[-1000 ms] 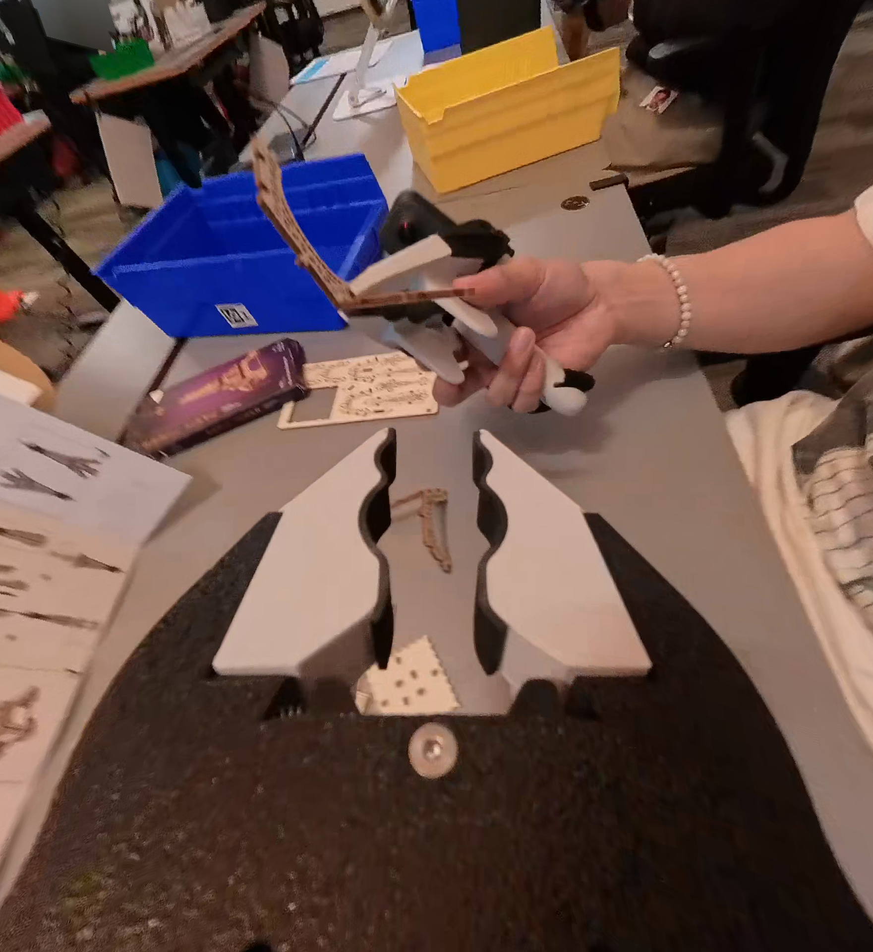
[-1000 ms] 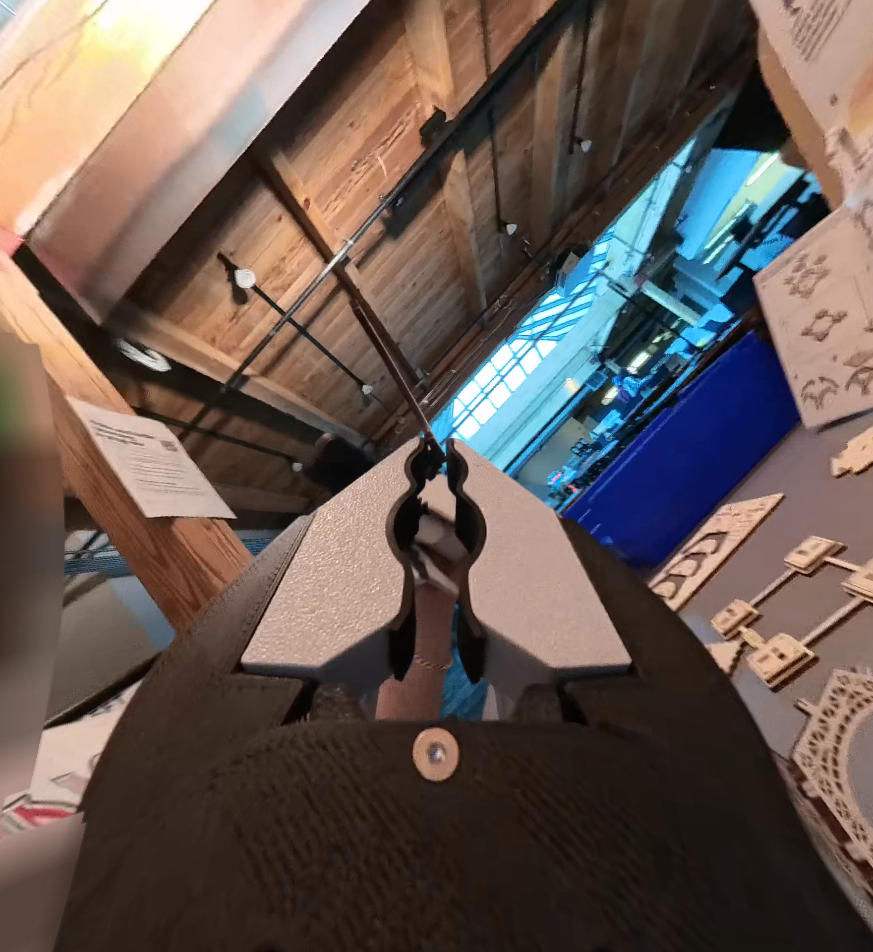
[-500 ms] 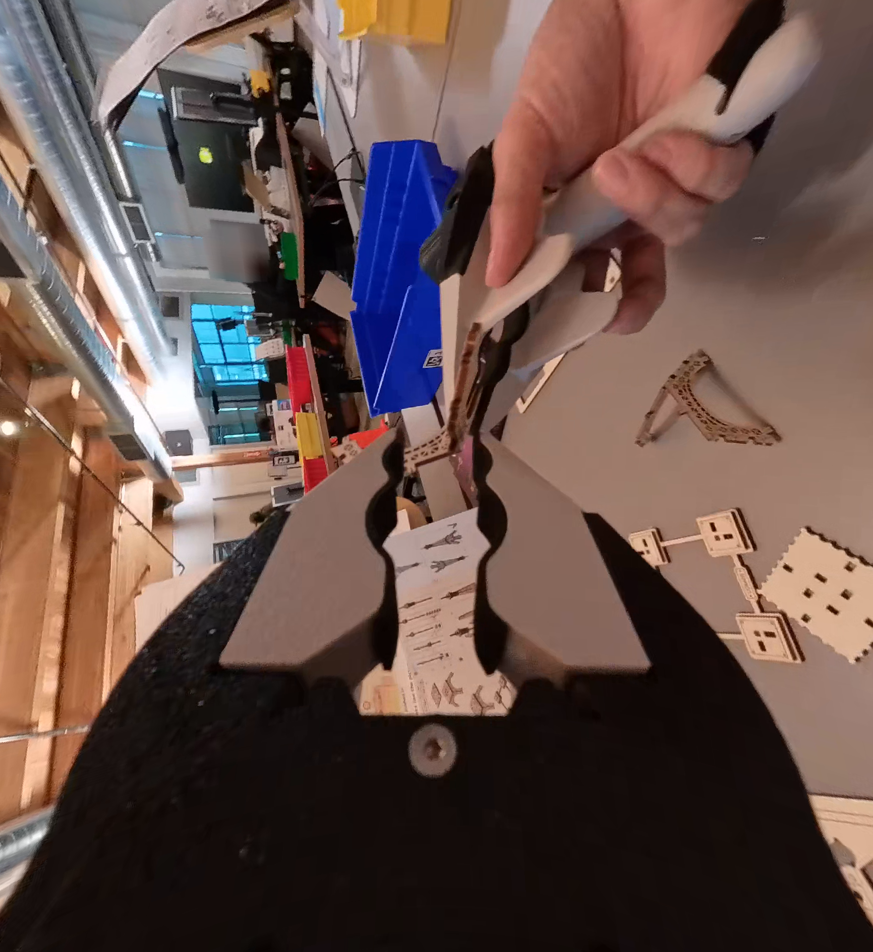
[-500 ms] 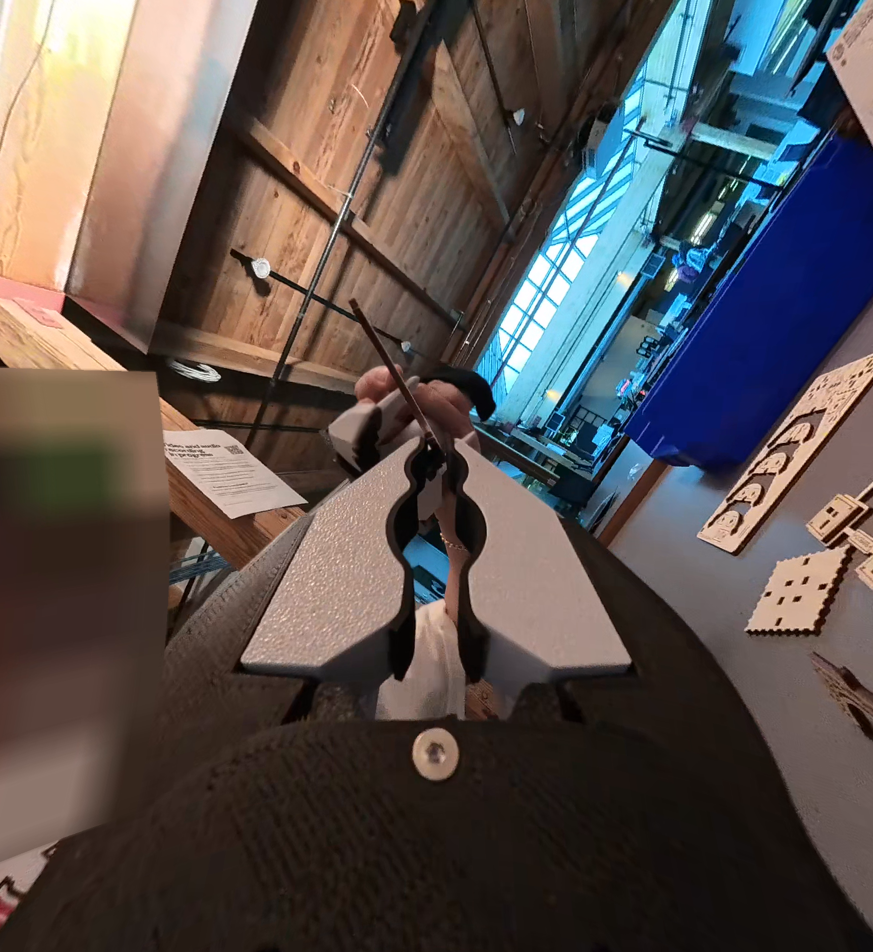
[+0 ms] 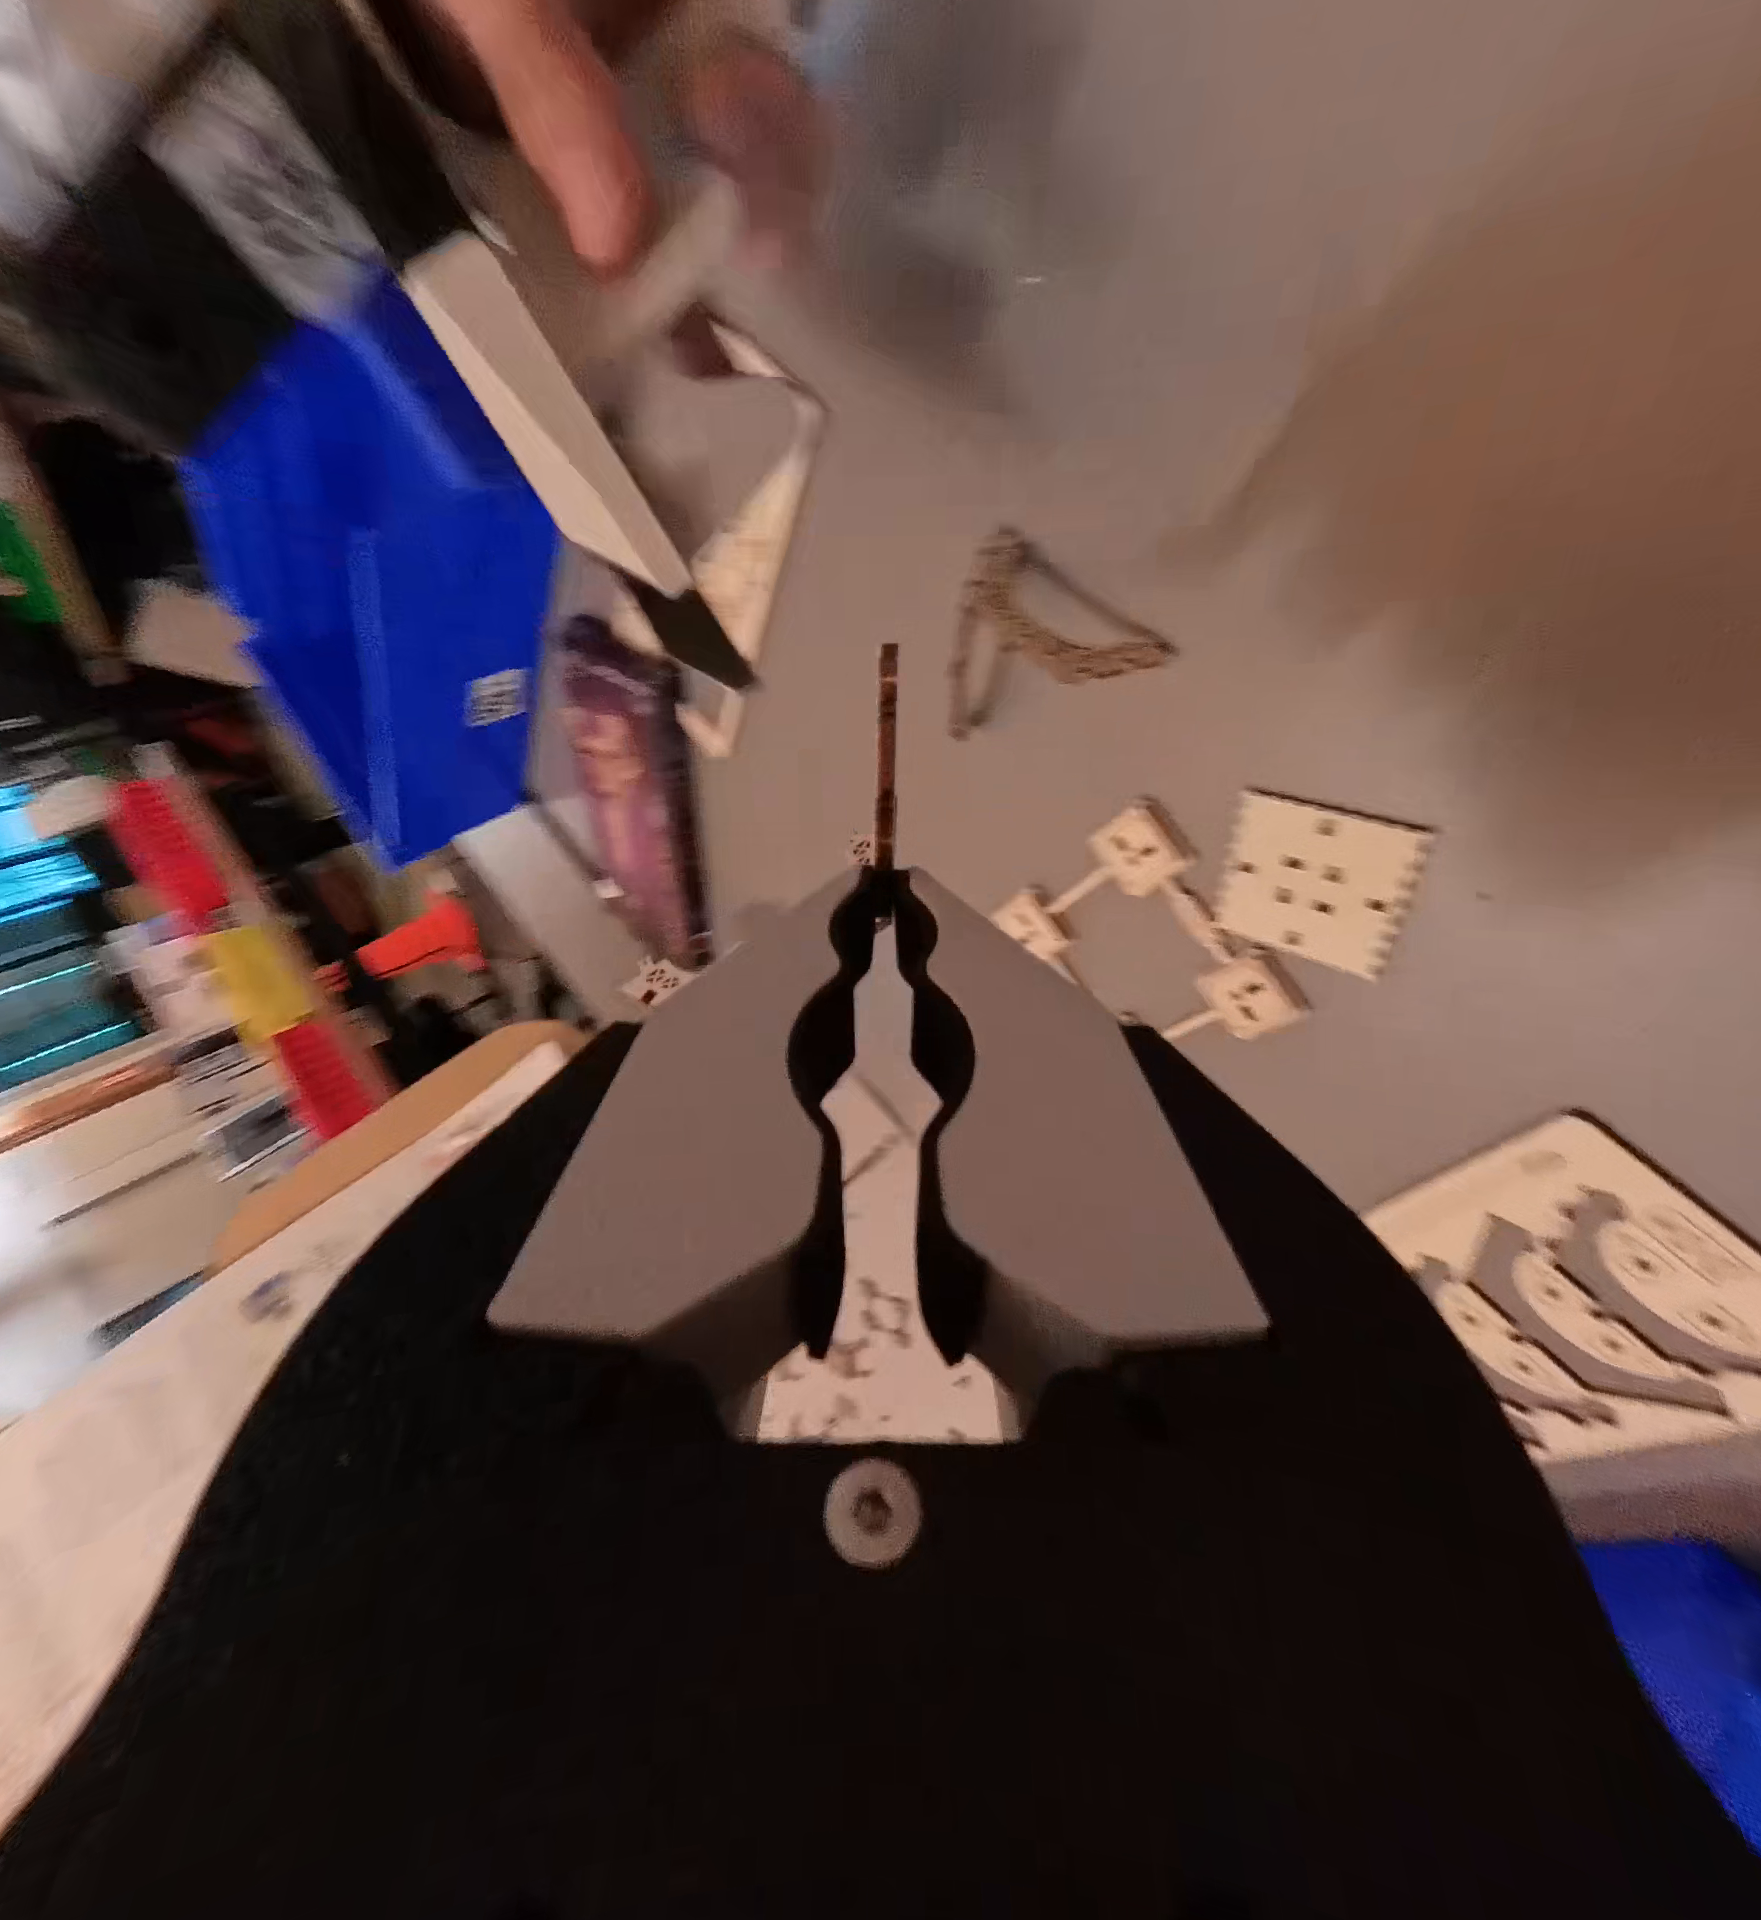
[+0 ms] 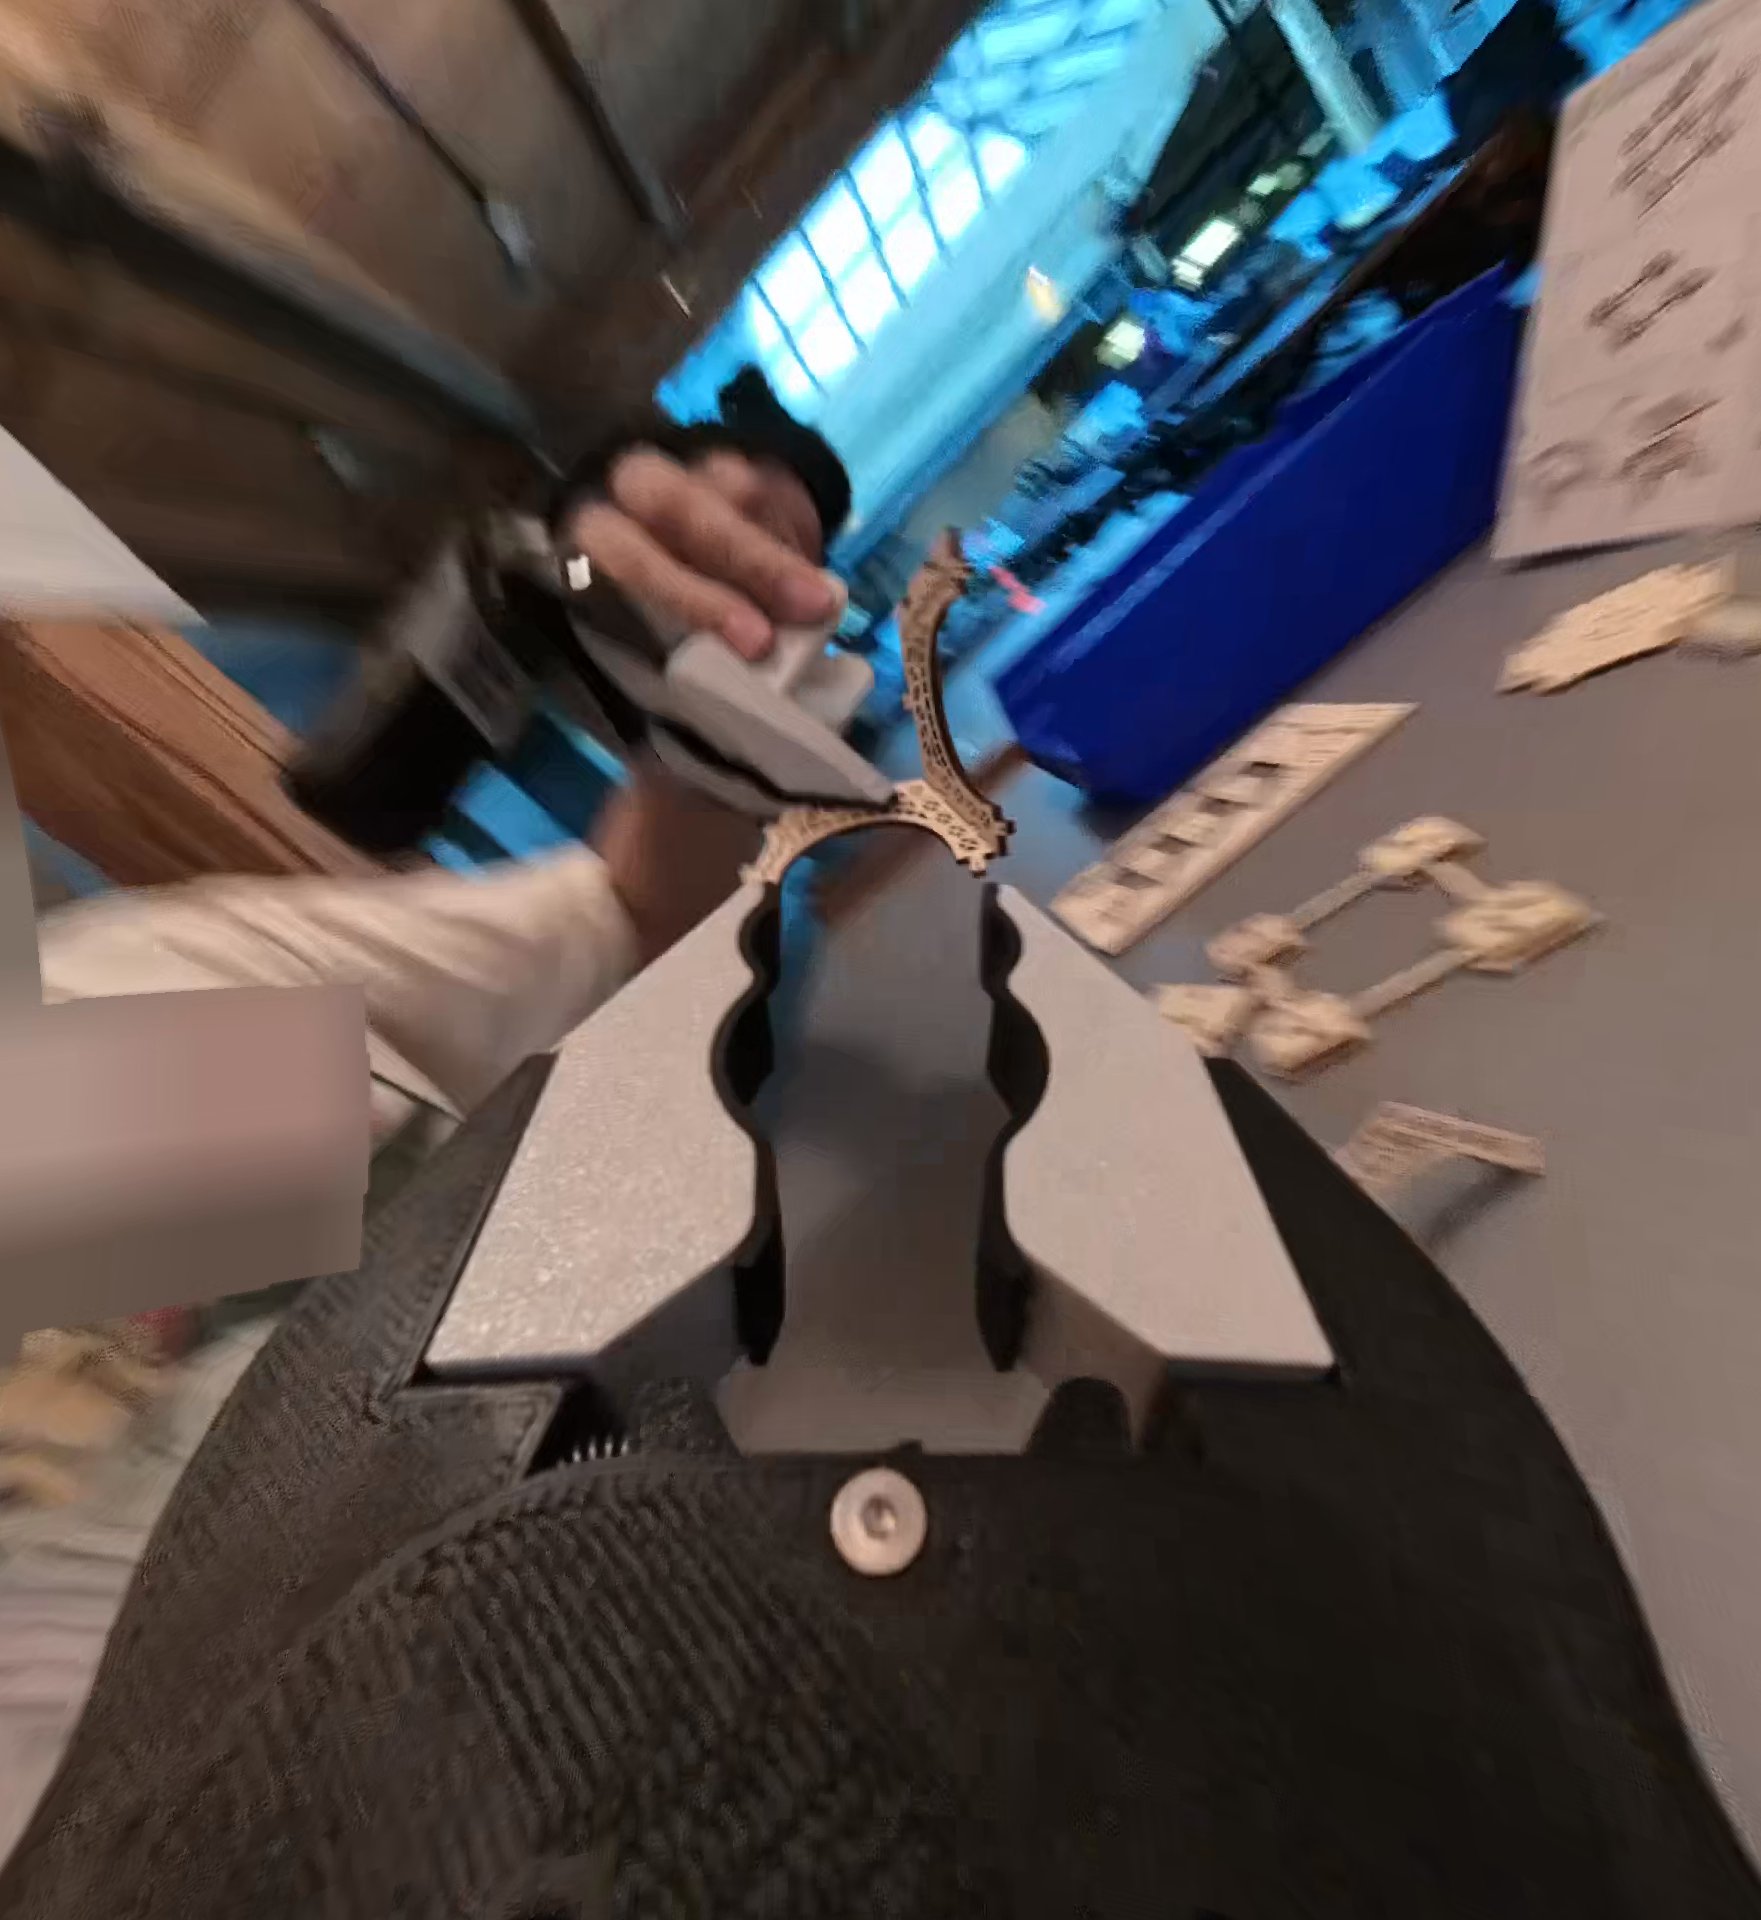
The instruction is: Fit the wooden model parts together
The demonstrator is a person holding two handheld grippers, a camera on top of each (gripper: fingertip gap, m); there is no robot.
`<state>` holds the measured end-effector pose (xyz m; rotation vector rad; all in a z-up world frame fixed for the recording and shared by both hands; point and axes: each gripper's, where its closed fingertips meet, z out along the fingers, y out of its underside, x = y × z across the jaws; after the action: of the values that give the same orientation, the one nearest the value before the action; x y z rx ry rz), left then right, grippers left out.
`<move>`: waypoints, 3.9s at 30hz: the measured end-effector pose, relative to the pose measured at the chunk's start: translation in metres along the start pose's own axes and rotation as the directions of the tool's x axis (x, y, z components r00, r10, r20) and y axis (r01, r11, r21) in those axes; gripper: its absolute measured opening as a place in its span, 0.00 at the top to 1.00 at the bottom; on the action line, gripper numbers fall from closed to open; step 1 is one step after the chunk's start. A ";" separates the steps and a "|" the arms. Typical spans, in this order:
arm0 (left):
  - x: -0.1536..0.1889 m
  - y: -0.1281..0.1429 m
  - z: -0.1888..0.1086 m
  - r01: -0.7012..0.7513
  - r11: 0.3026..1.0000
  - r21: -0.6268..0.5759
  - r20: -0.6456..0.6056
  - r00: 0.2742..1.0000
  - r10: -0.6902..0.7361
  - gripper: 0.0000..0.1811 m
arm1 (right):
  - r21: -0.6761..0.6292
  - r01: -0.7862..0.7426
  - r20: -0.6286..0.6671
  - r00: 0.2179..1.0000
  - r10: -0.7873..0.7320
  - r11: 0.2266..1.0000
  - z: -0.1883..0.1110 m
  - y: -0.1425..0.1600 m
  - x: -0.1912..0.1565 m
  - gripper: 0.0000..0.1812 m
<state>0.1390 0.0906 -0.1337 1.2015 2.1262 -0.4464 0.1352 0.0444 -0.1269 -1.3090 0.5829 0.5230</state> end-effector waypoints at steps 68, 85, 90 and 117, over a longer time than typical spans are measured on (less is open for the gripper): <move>0.079 -0.047 0.086 0.891 0.451 0.052 -0.250 0.448 -0.858 0.94 | -0.728 0.631 0.097 0.481 -0.872 0.267 -0.038 0.083 0.096 0.83; 0.085 -0.001 0.099 0.890 0.456 -0.023 -0.184 0.444 -0.877 0.80 | -0.708 0.655 0.101 0.464 -0.880 0.264 -0.042 0.081 0.095 0.86; 0.081 -0.004 0.105 0.901 0.435 0.002 -0.219 0.425 -0.879 0.92 | -0.714 0.647 0.091 0.466 -0.880 0.269 -0.042 0.082 0.096 0.87; 0.076 0.013 0.107 0.956 0.292 0.004 0.150 0.288 -0.946 0.92 | -0.721 0.648 0.091 0.439 -0.894 0.245 -0.037 0.080 0.099 0.88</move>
<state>0.1609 0.0845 -0.2635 -0.3815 2.5018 -0.8856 0.1533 0.0263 -0.2572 -2.2242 -0.1337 -0.4716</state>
